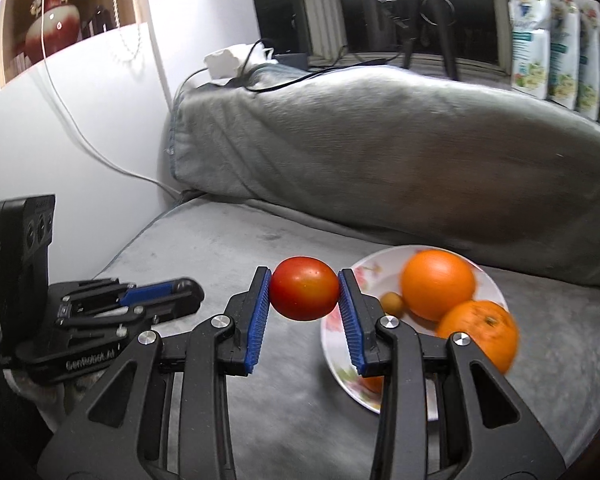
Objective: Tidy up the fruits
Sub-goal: 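Carry the plum with the left gripper while the right gripper carries the tomato over the plate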
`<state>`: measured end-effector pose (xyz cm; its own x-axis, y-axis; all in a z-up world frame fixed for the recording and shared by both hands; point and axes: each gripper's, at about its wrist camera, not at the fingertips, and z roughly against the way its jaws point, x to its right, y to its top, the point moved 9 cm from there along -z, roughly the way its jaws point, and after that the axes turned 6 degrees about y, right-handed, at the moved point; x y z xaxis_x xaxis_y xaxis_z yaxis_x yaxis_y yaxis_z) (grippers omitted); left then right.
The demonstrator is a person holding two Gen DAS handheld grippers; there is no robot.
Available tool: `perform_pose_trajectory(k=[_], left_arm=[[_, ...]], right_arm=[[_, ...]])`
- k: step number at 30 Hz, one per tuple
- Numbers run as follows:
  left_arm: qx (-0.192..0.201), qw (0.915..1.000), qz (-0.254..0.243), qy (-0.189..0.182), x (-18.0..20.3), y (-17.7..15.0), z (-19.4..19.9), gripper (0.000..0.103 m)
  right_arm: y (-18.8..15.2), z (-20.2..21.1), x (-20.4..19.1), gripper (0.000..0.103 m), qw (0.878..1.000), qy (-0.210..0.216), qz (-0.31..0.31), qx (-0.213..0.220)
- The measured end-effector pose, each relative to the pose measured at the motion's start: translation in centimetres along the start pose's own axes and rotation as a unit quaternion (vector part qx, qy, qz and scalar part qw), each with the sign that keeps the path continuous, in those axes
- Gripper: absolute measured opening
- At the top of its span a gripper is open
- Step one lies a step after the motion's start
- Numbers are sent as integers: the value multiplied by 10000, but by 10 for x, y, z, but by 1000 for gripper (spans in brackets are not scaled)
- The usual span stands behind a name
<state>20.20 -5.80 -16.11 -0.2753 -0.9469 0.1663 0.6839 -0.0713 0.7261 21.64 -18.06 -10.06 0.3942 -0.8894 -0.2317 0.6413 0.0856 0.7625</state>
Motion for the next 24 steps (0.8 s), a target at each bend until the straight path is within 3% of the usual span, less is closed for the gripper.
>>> perform_pose_trajectory(k=[14, 24], left_arm=[[5, 9990, -202, -398, 46, 33, -33, 21], [-164, 9980, -333, -511, 62, 39, -54, 21]], right_arm=[[-29, 26, 43, 36, 9986, -416, -318, 16], [-33, 19, 53, 36, 9985, -450, -317, -46]])
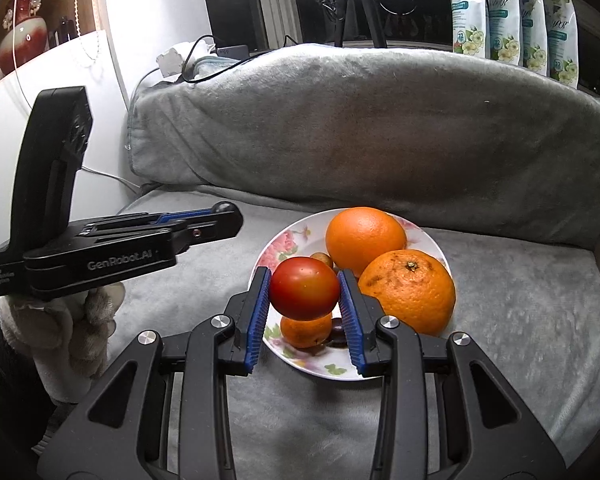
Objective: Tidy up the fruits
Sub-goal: 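Carry the plum with the left gripper while the right gripper carries the tomato over the plate, then open the left gripper to drop the plum while the right gripper releases the tomato on the plate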
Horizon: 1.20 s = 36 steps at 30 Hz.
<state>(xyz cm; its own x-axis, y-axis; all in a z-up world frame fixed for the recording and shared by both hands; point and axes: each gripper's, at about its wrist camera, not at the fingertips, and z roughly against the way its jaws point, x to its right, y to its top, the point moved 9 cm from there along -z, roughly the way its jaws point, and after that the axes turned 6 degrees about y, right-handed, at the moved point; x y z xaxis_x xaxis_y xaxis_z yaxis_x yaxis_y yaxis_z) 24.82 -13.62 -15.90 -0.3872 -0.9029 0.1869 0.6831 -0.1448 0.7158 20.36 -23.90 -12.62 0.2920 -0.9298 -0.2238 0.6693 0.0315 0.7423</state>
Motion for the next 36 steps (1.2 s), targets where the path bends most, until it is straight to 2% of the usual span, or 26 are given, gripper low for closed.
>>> perform_pose_trajectory(k=[20, 23, 29, 32, 35, 36], left_arm=[[-107, 9999, -79, -69, 7, 10, -18, 21], [-96, 9999, -95, -81, 8, 11, -17, 21], [-69, 9999, -111, -88, 10, 12, -15, 22], [-42, 9999, -124, -105, 12, 14, -14, 28], [-29, 9998, -164, -121, 14, 15, -13, 30], [-26, 9998, -172, -124, 15, 16, -12, 34]], right_arm=[[1, -9, 5, 36, 9999, -100, 105, -58], [2, -8, 5, 43, 9999, -114, 119, -42], [0, -6, 4, 44, 9999, -108, 109, -45], [0, -5, 5, 52, 9999, -113, 97, -28], [-1, -3, 5, 53, 9999, -109, 84, -12], [-1, -3, 5, 54, 9999, -113, 84, -13]])
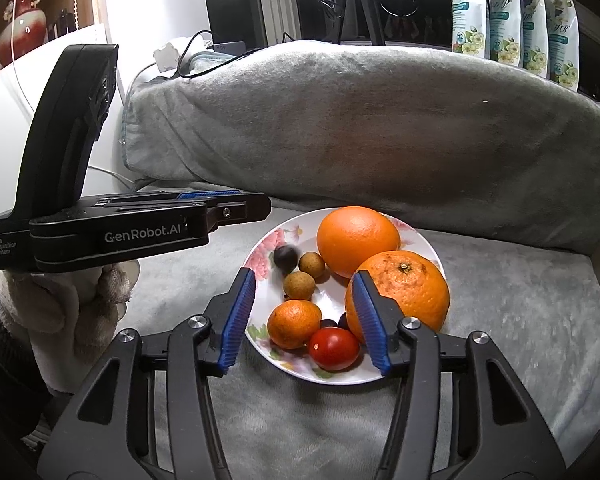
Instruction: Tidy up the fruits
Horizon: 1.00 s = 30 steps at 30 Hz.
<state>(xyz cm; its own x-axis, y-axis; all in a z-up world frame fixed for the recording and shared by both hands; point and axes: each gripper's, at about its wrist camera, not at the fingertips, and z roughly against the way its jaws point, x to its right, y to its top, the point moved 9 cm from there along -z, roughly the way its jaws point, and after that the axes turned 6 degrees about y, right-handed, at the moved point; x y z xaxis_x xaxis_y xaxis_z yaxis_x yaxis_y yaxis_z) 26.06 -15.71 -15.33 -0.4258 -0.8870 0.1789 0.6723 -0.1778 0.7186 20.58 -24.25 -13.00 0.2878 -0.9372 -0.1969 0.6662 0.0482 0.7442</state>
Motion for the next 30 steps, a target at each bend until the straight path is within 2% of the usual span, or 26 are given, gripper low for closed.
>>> perform_pose_trajectory(k=[2, 3, 5, 9, 10, 11, 12, 14, 23, 26, 30], left_arm=[[17, 10000, -2, -12, 2, 1, 1, 44], [29, 10000, -1, -14, 2, 1, 1, 46], [40, 10000, -1, -23, 3, 2, 1, 46], [80, 10000, 11, -23, 4, 4, 2, 59], [88, 10000, 16, -28, 5, 4, 3, 60], [97, 9999, 17, -28, 5, 5, 3, 64], [107, 9999, 18, -10, 5, 5, 3, 69], [121, 9999, 11, 11, 5, 5, 4, 70], [176, 9998, 31, 119, 1, 6, 12, 73], [207, 9996, 102, 177, -3, 6, 17, 78], [271, 9992, 151, 249, -7, 7, 25, 78]], right_arm=[[-1, 1, 0, 65, 10000, -16, 4, 6], [-1, 2, 0, 66, 10000, -26, 7, 17], [-1, 3, 0, 67, 10000, -29, 6, 19], [-2, 5, 1, 67, 10000, -43, -4, 17], [-2, 5, 1, 70, 10000, -49, -10, 15], [-2, 5, 2, 78, 10000, -60, -20, 15], [-2, 5, 2, 81, 10000, -71, -28, 25], [0, 6, 1, 85, 9999, -87, -30, 57], [0, 11, -2, 90, 9998, -177, -25, 108], [1, 15, -1, 90, 9995, -266, -80, 116], [2, 21, 1, 90, 9989, -418, -139, 126]])
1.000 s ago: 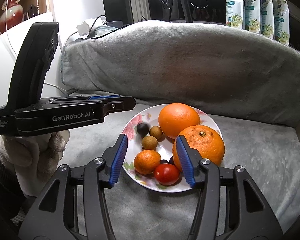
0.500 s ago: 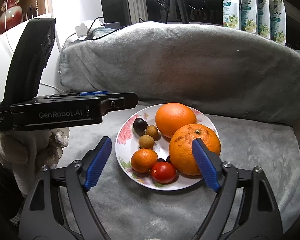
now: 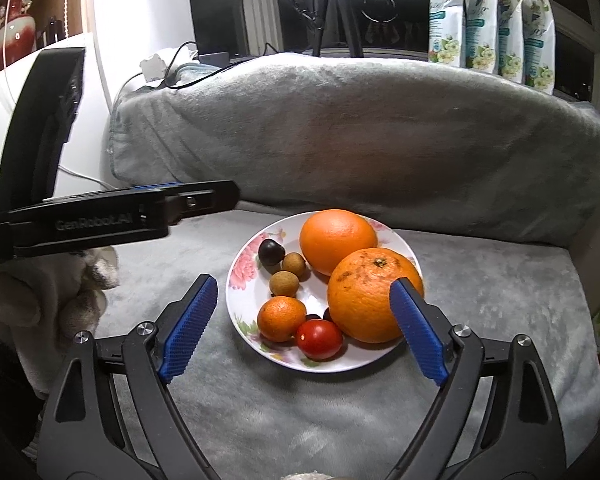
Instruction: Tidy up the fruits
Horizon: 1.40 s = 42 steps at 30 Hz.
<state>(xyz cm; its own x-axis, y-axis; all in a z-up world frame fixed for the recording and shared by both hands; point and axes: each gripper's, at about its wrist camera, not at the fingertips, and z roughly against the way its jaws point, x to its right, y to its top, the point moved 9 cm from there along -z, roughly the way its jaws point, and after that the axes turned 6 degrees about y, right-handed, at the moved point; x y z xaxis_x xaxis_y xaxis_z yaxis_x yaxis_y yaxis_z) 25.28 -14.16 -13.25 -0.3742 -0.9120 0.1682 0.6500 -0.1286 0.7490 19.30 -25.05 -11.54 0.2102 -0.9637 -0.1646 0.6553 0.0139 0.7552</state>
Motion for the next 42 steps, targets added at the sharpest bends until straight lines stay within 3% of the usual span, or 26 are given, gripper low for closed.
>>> perform_pose_trajectory(k=[20, 31, 39, 41, 42], left_arm=[[370, 9986, -148, 336, -1, -5, 46, 78], [710, 9952, -269, 625, -1, -12, 84, 81], [745, 9933, -255, 842, -6, -21, 96, 81], [761, 9932, -248, 846, -6, -22, 99, 81], [767, 9932, -241, 840, -6, -23, 101, 81]], right_arm=[[7, 41, 22, 91, 9951, -891, -241, 348], [13, 68, 31, 91, 9885, -1289, -359, 698], [16, 90, 33, 91, 9813, -1643, -293, 956], [18, 95, 31, 103, 9794, -1724, -243, 1018], [20, 99, 30, 103, 9780, -1751, -206, 1114]])
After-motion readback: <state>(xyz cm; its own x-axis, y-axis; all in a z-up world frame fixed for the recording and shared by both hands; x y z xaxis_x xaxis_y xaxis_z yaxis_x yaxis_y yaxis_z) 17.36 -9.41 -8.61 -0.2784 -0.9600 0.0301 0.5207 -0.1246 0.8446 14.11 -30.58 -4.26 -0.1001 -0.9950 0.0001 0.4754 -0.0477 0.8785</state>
